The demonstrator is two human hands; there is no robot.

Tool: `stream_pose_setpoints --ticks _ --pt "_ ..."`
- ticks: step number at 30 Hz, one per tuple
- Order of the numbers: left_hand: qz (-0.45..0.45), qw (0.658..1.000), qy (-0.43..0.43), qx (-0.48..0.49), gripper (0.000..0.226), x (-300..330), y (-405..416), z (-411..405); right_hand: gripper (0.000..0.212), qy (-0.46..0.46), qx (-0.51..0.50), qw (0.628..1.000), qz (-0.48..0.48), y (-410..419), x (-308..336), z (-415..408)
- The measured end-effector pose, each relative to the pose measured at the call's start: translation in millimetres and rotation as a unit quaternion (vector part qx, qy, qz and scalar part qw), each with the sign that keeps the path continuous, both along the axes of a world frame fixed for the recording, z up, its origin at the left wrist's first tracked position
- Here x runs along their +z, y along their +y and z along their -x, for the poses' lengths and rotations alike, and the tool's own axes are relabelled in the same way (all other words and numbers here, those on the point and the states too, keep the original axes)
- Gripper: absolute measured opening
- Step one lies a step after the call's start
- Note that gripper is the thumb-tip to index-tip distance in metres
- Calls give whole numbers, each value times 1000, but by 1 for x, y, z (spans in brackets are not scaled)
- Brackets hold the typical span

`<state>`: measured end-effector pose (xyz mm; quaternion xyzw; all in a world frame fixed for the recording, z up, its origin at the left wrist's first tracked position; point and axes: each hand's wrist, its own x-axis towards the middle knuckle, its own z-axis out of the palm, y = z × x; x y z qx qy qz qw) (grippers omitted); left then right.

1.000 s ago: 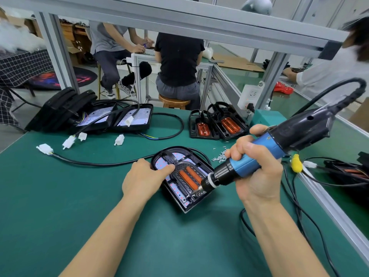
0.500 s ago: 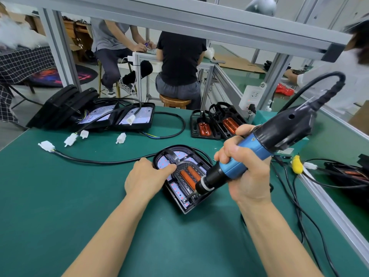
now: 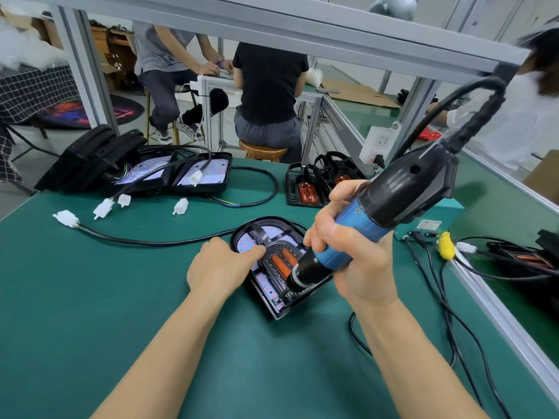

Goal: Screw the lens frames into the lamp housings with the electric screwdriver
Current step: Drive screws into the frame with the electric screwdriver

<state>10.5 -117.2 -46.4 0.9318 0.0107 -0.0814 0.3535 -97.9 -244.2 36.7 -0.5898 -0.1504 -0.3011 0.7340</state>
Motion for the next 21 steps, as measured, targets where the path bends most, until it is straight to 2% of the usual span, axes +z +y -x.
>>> stream_pose_setpoints --ticks 5,13,16,19,21 --pt "0 1000 -9 -4 55 3 -1 3 30 -4 45 999 18 2 -1 2" --pt "2 999 -20 -41 60 8 1 9 29 -12 28 999 34 9 0 1" --pt "110 988 68 -79 39 11 -2 8 29 -1 9 1000 14 3 0 3" --pt "243 949 184 -80 28 13 -3 8 31 4 -7 1000 -7 -2 -3 6" --pt "277 934 216 -71 22 13 -3 9 30 2 -10 1000 -10 -3 -4 7"
